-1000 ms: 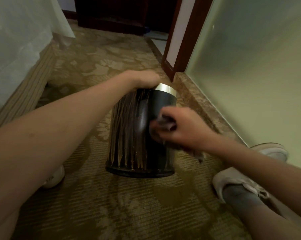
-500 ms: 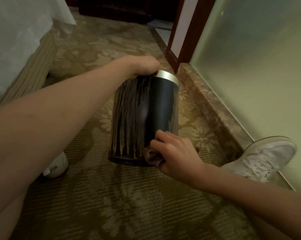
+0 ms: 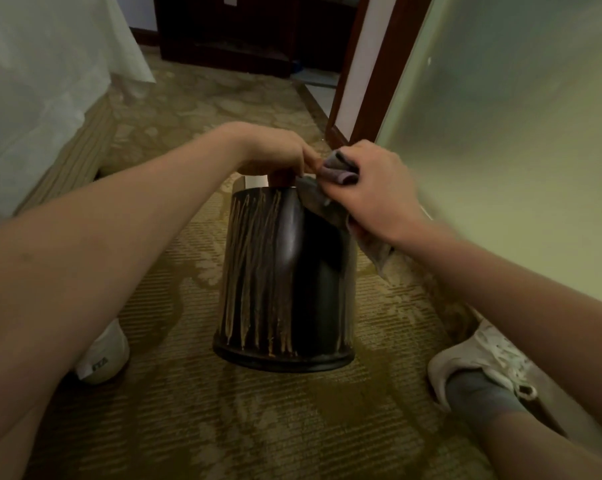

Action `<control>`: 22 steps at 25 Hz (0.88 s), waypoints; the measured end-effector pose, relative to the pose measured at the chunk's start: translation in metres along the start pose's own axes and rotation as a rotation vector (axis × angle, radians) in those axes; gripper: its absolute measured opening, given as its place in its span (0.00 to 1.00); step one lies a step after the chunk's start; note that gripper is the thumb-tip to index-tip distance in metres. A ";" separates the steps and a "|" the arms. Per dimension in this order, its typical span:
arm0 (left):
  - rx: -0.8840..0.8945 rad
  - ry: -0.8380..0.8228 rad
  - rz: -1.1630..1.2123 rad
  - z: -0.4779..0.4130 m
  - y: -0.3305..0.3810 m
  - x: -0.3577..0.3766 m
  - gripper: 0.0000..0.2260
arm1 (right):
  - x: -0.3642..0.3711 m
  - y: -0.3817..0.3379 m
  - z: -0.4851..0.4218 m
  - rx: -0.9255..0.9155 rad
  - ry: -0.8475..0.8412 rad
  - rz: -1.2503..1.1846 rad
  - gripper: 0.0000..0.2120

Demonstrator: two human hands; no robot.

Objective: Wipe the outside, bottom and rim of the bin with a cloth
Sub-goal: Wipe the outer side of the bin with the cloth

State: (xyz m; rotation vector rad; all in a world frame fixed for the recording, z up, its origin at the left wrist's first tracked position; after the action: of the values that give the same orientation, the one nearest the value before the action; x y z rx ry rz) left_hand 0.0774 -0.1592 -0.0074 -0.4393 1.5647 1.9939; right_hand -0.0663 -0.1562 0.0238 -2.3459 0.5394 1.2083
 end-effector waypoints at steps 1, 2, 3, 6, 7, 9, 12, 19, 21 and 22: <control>-0.002 -0.041 -0.021 0.002 0.000 0.001 0.20 | 0.006 -0.007 0.000 -0.060 0.032 0.061 0.09; -0.014 -0.072 -0.039 0.004 -0.001 0.001 0.17 | 0.014 -0.014 0.003 -0.130 0.052 0.129 0.09; -0.033 -0.102 -0.031 0.006 -0.002 0.003 0.16 | 0.023 -0.019 0.008 -0.189 0.063 0.198 0.10; -0.055 -0.165 0.032 0.009 -0.005 0.007 0.15 | 0.034 -0.023 0.017 -0.212 0.106 0.280 0.12; -0.051 -0.171 0.028 0.009 -0.006 0.008 0.14 | 0.034 -0.023 0.018 -0.202 0.115 0.296 0.12; -0.052 -0.156 0.021 0.008 -0.003 0.011 0.14 | 0.035 -0.025 0.019 -0.196 0.116 0.326 0.10; -0.074 -0.112 0.026 0.007 0.003 0.014 0.15 | 0.038 -0.028 0.034 -0.229 0.085 0.267 0.07; -0.049 -0.011 -0.023 0.010 0.005 0.017 0.17 | 0.067 -0.055 0.111 -0.382 -0.144 0.207 0.14; -0.035 0.005 -0.051 0.011 0.005 0.019 0.14 | 0.074 -0.061 0.134 -0.400 -0.209 0.203 0.15; -0.030 0.013 -0.063 0.012 0.006 0.020 0.14 | 0.077 -0.062 0.145 -0.402 -0.240 0.201 0.16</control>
State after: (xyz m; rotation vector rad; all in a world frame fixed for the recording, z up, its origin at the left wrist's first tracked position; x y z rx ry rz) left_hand 0.0594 -0.1443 -0.0114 -0.5083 1.5114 1.9725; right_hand -0.0868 -0.0359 -0.1018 -2.4556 0.4942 1.8084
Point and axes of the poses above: each hand's wrist, its own z-axis away from the middle knuckle, its own x-axis out of the palm, y = z × x, the point moved 6 cm from there along -z, towards the middle knuckle, and after that the axes turned 1 degree about z, right-handed, at the moved point
